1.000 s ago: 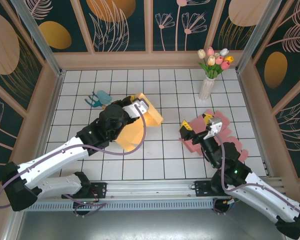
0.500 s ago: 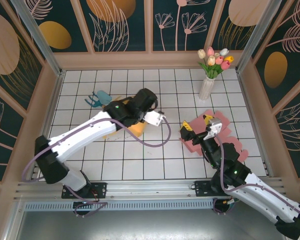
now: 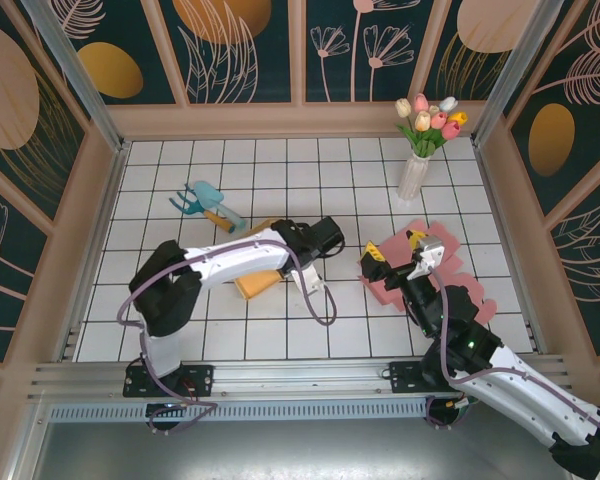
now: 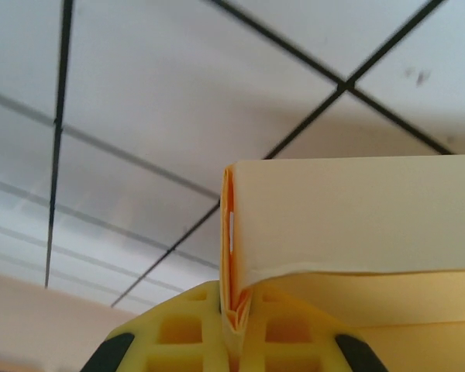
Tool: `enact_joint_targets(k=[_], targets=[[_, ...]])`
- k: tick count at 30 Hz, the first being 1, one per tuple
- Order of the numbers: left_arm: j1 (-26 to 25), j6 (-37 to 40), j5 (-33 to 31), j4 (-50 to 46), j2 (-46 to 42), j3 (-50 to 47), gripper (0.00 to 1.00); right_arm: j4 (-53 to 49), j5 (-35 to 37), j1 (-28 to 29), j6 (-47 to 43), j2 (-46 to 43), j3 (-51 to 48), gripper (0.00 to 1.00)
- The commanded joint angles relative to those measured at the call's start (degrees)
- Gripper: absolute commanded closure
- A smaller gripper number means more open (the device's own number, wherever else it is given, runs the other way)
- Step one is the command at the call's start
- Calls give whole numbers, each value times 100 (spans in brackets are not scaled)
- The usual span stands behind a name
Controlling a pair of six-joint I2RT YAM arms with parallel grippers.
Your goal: Fold the paper box
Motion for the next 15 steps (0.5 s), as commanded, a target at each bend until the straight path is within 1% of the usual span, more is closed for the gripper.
enact_joint_targets(k=[1,3,6,10,15], targets=[[-103,326,150,261,324,-49,92,-7,86,-22,79,-82,-128,1],[-123,406,215,483,419,-100,92,-11,121,-21,82,-82,-137,1],[-127,380,308,725,525,-123,86,-8,133,-33,82,-82,-142,1],[-127,293,355,947,574,-178,84,2,156,-33,70,-73,-165,1],[-124,272,261,962,533,-78,73,-7,162,-42,73,-73,-165,1]])
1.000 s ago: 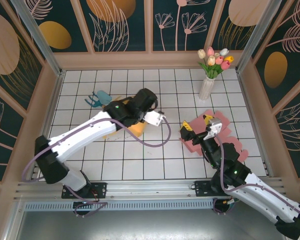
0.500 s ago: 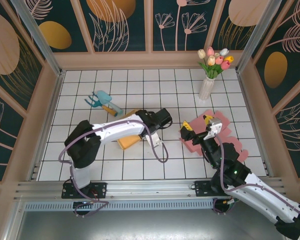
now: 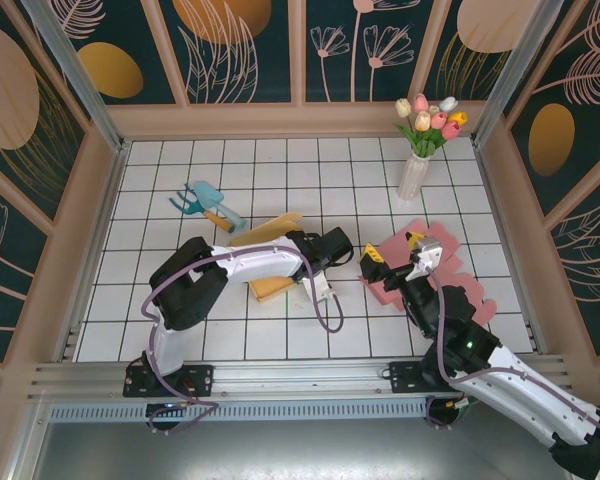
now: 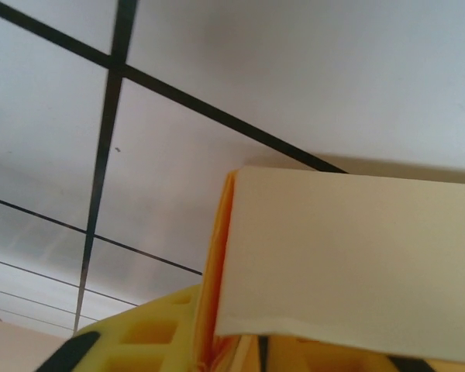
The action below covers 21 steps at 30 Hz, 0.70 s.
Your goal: Fold the paper box
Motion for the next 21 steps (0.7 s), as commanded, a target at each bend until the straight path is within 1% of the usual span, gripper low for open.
enact_joint_targets(k=[1,7,15,18,20,21], targets=[[-14,54,-42,-8,-18,71,71,40,123,-26,73,-73,-75,1],[-16,27,-288,-217,-200,260,66,47,123,-39,82,-74,-84,1],[-17,-153,-377,-1,-694,139,64,66,124,-48,82,-56,-100,1],[-72,-679,-204,665,-1138,-105,64,61,133,-57,82,-56,-96,1],[-139,-1360,33,1576,-1574,-459,65,78,142,-66,173,-48,-93,1],[-186,-1756,227,2058,-2032,-765,65,85,145,-65,271,-47,-78,1]])
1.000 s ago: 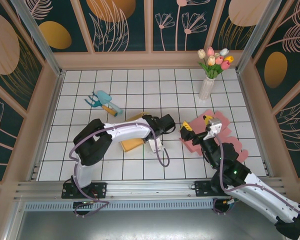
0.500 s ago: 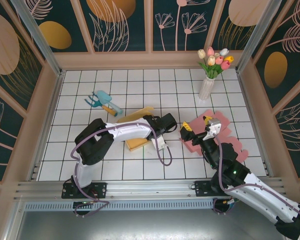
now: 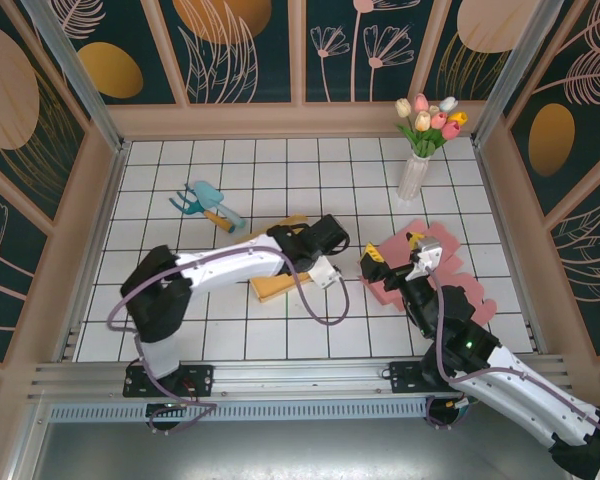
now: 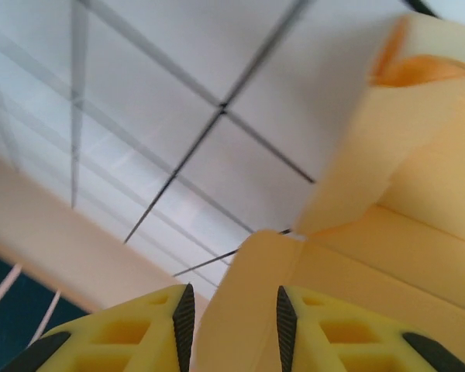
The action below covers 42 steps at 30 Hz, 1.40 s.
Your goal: Fold the paper box
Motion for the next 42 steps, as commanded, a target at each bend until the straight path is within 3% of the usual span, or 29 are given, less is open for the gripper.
enact_joint_targets(k=[1,5,7,9,11,13,15,17,21,24,28,35,42], targets=[[-195,-1480,584,1807,-1135,-763,64,62,162,-33,391,-47,-9,1],[-346,-3726,821,4292,-2600,-2562,63,-177,128,-41,800,-46,284,1],[-352,-5503,647,5521,-3378,-3491,67,-596,210,-34,1498,-30,412,1],[-347,-7789,-241,5953,-4069,-4057,71,-456,176,-58,1510,46,279,1],[-343,-10193,-1329,4872,-4627,-4191,69,-338,-215,-71,1249,347,290,1],[-343,-12179,-1871,3500,-5089,-4529,65,-572,-649,-79,1182,982,611,6],[-344,-13106,-1788,3306,-5463,-5181,58,-961,-948,-86,1166,1819,1087,11],[-320,-13573,-1540,3287,-5670,-5650,55,-1318,-1241,-96,1112,2677,1539,16],[-285,-13968,-988,3362,-5647,-6006,53,-1594,-2011,-95,812,4217,2149,40],[-79,-14095,-571,3791,-5346,-6237,52,-1631,-2279,-95,751,5089,2502,43],[574,-14100,225,4537,-4779,-6548,52,-1659,-2463,-95,623,5986,2895,47],[759,-14042,367,5259,-3931,-6502,52,-1970,-2447,-140,300,7192,3643,52],[791,-13944,282,5498,-3672,-6494,53,-2359,-2496,-368,-5,8164,4372,55]])
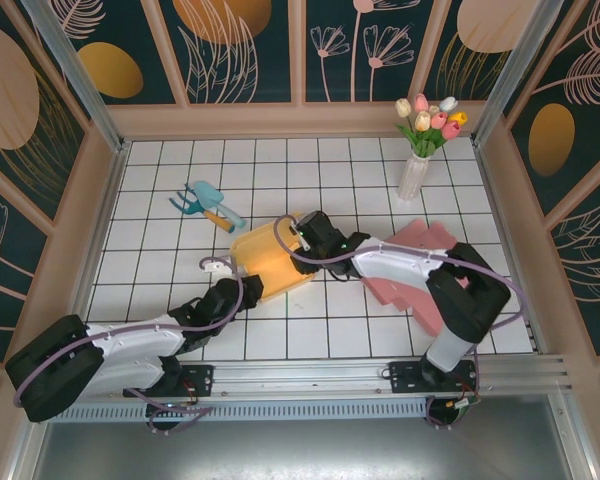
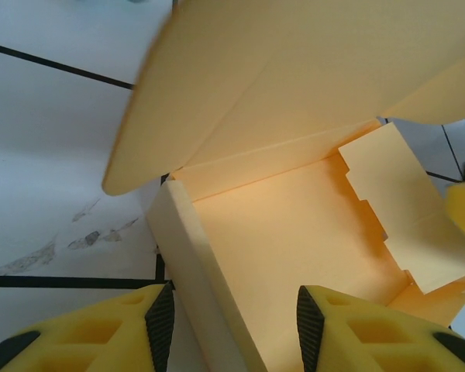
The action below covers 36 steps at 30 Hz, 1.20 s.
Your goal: Fold the paper box
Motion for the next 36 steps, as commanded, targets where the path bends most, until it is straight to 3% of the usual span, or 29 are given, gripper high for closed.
enact_joint_targets(k=[1,9,16,24,32,36], targets=[[38,24,-5,353,48,42,53,-373,-143,-168,-273,300,296,56],[38,148,-70,443,124,-40,54,20,-979,-386,-483,539,314,60],[43,154,-44,691,507,-34,55,-78,-926,-386,-570,813,477,69],[34,82,8,964,1039,27,58,335,240,-229,-919,741,48,82],[34,-24,-24,1039,1287,42,59,1023,1286,122,-1487,805,-423,85],[26,-106,-183,929,1217,4,59,1068,2857,409,-1835,1024,-431,87]])
